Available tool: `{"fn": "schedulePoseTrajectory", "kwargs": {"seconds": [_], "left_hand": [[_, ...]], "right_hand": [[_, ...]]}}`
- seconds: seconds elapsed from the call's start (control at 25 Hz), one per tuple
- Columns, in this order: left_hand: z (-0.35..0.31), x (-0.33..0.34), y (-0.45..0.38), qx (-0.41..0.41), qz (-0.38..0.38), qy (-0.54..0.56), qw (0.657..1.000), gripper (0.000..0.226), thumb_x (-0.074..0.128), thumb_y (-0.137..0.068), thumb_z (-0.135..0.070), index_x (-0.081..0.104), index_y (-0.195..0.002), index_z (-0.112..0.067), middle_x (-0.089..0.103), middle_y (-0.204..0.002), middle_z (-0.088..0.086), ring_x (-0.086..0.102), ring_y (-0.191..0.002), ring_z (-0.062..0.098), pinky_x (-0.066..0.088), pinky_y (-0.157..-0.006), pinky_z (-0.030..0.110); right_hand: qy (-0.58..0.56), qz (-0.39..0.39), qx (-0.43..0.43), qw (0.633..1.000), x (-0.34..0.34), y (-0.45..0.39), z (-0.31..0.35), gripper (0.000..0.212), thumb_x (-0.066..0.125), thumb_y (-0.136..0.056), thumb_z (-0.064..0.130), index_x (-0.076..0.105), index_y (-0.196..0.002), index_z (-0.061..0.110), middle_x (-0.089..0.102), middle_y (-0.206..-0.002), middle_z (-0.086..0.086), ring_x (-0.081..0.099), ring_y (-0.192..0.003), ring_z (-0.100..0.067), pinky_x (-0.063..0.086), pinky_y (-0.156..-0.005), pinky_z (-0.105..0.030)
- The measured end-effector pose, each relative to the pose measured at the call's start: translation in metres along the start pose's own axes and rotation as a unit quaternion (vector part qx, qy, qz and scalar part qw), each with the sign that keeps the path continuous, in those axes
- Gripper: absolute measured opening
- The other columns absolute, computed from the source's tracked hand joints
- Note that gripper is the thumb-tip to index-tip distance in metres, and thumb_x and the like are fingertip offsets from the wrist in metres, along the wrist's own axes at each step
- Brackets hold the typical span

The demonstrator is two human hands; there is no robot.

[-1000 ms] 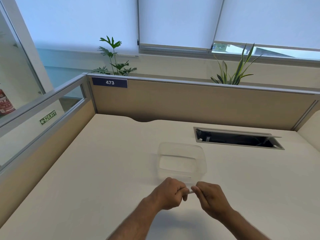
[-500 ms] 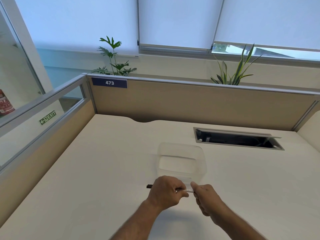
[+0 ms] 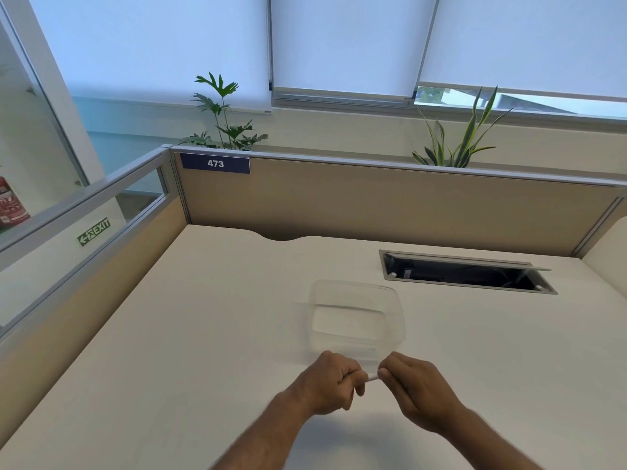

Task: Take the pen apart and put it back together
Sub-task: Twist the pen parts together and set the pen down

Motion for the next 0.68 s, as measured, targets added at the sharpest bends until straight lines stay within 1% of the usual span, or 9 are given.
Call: {"fn": "schedulePoseTrajectory", "kwargs": {"seconds": [0.08,0.16,0.24,0.28,0.36,0.44,0.52,0.6,0.68], "left_hand": [[-0.004,0.002,0.001,-0.015,0.030,0.026,0.999,0.036,0.050,-0.096,-0.028,0.069,-0.071,-0.012,0.067,-0.056,0.012,0.050,-0.041,0.009,0.053,-0.056,0.031],[-0.007,0.001,0.001,-0.049,0.074,0.076,0.993,0.039,0.047,-0.096,-0.033,0.067,-0.067,-0.016,0.063,-0.049,0.002,0.045,-0.035,0.010,0.046,-0.047,0.023],[-0.009,-0.001,0.000,-0.075,0.119,0.109,0.984,0.042,0.045,-0.097,-0.033,0.065,-0.062,-0.022,0.058,-0.042,-0.007,0.041,-0.032,0.008,0.040,-0.042,0.018],[-0.010,-0.003,-0.001,-0.083,0.133,0.115,0.981,0.043,0.044,-0.098,-0.032,0.064,-0.061,-0.023,0.057,-0.040,-0.008,0.040,-0.031,0.008,0.038,-0.040,0.016],[-0.011,-0.006,-0.003,-0.090,0.149,0.119,0.978,0.044,0.044,-0.099,-0.030,0.063,-0.060,-0.023,0.055,-0.039,-0.007,0.038,-0.031,0.008,0.036,-0.038,0.016],[-0.011,-0.008,-0.004,-0.089,0.156,0.115,0.977,0.043,0.045,-0.099,-0.030,0.063,-0.061,-0.023,0.053,-0.038,-0.008,0.038,-0.031,0.008,0.036,-0.038,0.016],[-0.011,-0.008,-0.006,-0.075,0.139,0.087,0.984,0.040,0.048,-0.098,-0.029,0.065,-0.062,-0.021,0.054,-0.040,-0.009,0.041,-0.033,0.006,0.040,-0.041,0.017],[-0.010,-0.006,-0.007,-0.042,0.069,0.033,0.996,0.032,0.056,-0.094,-0.026,0.072,-0.068,-0.017,0.062,-0.049,-0.008,0.048,-0.040,0.004,0.048,-0.050,0.022],[-0.007,-0.005,-0.009,-0.016,-0.014,0.012,1.000,0.019,0.066,-0.088,-0.026,0.077,-0.077,-0.014,0.073,-0.062,-0.002,0.055,-0.047,0.005,0.052,-0.056,0.025]], "right_hand": [[0.002,-0.022,-0.018,1.000,0.003,0.002,-0.001,0.027,0.044,-0.099,0.026,0.055,-0.077,0.015,0.052,-0.067,0.003,0.044,-0.053,-0.015,0.039,-0.045,-0.030],[-0.004,-0.048,-0.023,0.999,0.006,0.002,0.000,0.033,0.043,-0.099,0.026,0.052,-0.071,0.011,0.049,-0.062,0.000,0.040,-0.049,-0.017,0.036,-0.044,-0.029],[-0.012,-0.071,-0.023,0.997,0.007,0.003,0.003,0.041,0.040,-0.101,0.031,0.048,-0.066,0.012,0.045,-0.056,-0.001,0.036,-0.046,-0.016,0.028,-0.044,-0.022],[-0.013,-0.078,-0.021,0.997,0.008,0.002,0.005,0.044,0.037,-0.102,0.033,0.045,-0.064,0.012,0.043,-0.054,-0.001,0.033,-0.045,-0.016,0.024,-0.046,-0.020],[-0.007,-0.082,-0.009,0.997,0.008,0.002,0.008,0.049,0.037,-0.102,0.035,0.043,-0.060,0.011,0.041,-0.050,-0.003,0.032,-0.043,-0.016,0.020,-0.047,-0.019],[-0.006,-0.075,0.012,0.997,0.008,0.001,0.009,0.046,0.044,-0.099,0.029,0.043,-0.058,0.009,0.040,-0.048,-0.004,0.032,-0.043,-0.017,0.020,-0.047,-0.021],[-0.019,-0.061,0.047,0.997,0.011,0.001,0.009,0.043,0.050,-0.096,0.019,0.043,-0.055,0.009,0.038,-0.046,-0.003,0.029,-0.043,-0.014,0.022,-0.047,-0.021],[-0.057,-0.054,0.115,0.990,0.014,-0.002,0.009,0.047,0.053,-0.098,0.013,0.046,-0.052,0.013,0.034,-0.044,0.007,0.029,-0.043,-0.009,0.023,-0.046,-0.022],[-0.099,-0.043,0.210,0.972,0.015,-0.007,0.011,0.056,0.053,-0.100,0.015,0.040,-0.046,0.022,0.031,-0.040,0.008,0.029,-0.042,-0.009,0.023,-0.046,-0.023]]}}
Point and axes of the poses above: each hand's wrist, its own y-axis away from the middle knuckle, its own x-axis out of the palm, z = x × y, the point moved 1 cm from there along -y, towards the middle knuckle
